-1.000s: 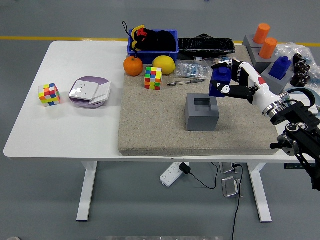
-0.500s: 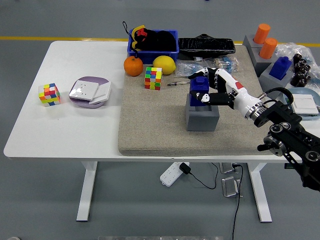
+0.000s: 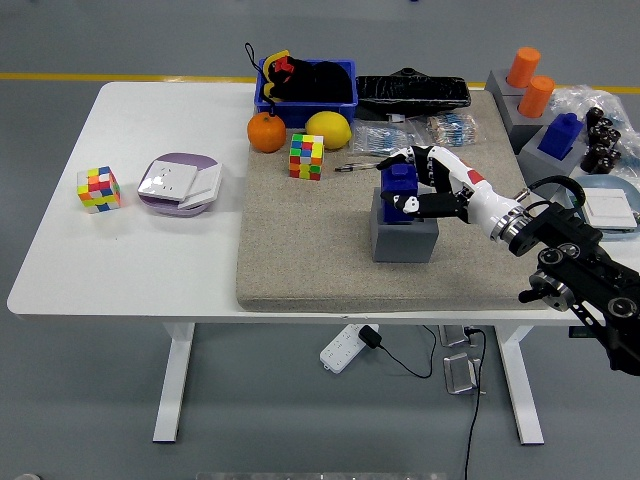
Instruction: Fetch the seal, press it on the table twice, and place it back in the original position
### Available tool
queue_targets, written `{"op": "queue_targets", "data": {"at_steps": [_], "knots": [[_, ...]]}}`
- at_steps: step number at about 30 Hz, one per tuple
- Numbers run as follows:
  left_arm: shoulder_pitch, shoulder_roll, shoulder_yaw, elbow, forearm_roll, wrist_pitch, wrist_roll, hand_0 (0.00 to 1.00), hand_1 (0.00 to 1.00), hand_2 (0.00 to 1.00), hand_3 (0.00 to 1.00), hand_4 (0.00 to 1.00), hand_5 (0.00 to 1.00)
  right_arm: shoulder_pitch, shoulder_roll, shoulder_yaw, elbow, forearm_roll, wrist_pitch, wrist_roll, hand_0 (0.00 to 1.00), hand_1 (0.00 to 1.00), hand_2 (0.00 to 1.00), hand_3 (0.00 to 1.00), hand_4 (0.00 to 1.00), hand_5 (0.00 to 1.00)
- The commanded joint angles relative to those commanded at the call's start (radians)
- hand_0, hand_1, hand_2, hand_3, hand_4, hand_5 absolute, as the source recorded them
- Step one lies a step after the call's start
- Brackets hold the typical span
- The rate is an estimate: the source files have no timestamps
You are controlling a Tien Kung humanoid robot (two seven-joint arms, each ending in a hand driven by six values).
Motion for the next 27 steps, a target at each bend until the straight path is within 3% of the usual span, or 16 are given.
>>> {"op": "queue_targets", "data": {"at_steps": [27], "knots": [[-0.002,0.001,0.000,-0.001,0.002,-0.002,0.000,0.824,0.816,0.785,0.823,0.754,0.424,0.023,-0.008,-0.013,-0.050,-0.010,-0.002,0.008,0.686,0.536,0.539,0.557,0.619,0.002]]}}
